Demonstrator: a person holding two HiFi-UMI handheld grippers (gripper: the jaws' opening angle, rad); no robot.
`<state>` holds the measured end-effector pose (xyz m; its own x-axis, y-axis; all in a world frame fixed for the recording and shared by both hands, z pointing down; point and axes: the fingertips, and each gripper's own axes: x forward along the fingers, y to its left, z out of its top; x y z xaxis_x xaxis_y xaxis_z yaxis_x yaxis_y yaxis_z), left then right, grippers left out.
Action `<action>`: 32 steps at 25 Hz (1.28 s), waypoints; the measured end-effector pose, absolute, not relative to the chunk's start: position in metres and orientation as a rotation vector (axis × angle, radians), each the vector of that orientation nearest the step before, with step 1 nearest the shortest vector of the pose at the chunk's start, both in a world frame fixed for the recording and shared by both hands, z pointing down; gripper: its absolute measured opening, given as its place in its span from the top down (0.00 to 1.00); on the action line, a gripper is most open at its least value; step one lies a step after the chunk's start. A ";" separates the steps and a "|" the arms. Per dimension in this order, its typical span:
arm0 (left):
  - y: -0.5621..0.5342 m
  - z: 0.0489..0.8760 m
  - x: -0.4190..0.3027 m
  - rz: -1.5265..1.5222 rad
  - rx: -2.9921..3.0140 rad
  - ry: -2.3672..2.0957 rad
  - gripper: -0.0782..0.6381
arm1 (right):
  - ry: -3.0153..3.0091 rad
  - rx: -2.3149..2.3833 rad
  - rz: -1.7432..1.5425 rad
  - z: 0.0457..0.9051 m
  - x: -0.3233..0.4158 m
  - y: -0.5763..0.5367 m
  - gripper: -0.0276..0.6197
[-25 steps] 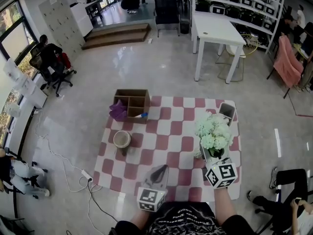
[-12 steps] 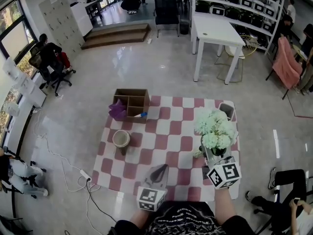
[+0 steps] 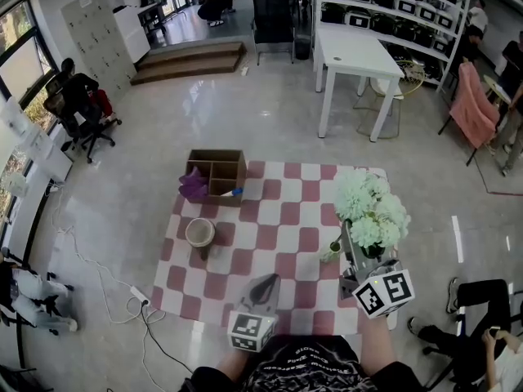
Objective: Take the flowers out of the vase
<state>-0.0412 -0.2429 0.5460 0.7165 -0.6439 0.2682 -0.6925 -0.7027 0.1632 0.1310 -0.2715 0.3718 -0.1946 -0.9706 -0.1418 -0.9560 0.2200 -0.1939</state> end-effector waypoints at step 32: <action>-0.227 0.553 -0.023 0.318 2.734 -0.916 0.87 | 2.043 -2.024 -0.211 0.353 0.196 -0.185 0.78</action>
<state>-0.0228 -0.2270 0.5526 0.7797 -0.5606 0.2789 -0.6129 -0.7745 0.1567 0.1963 -0.1848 0.3529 0.0022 -0.9968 -0.0798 -0.9595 0.0203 -0.2808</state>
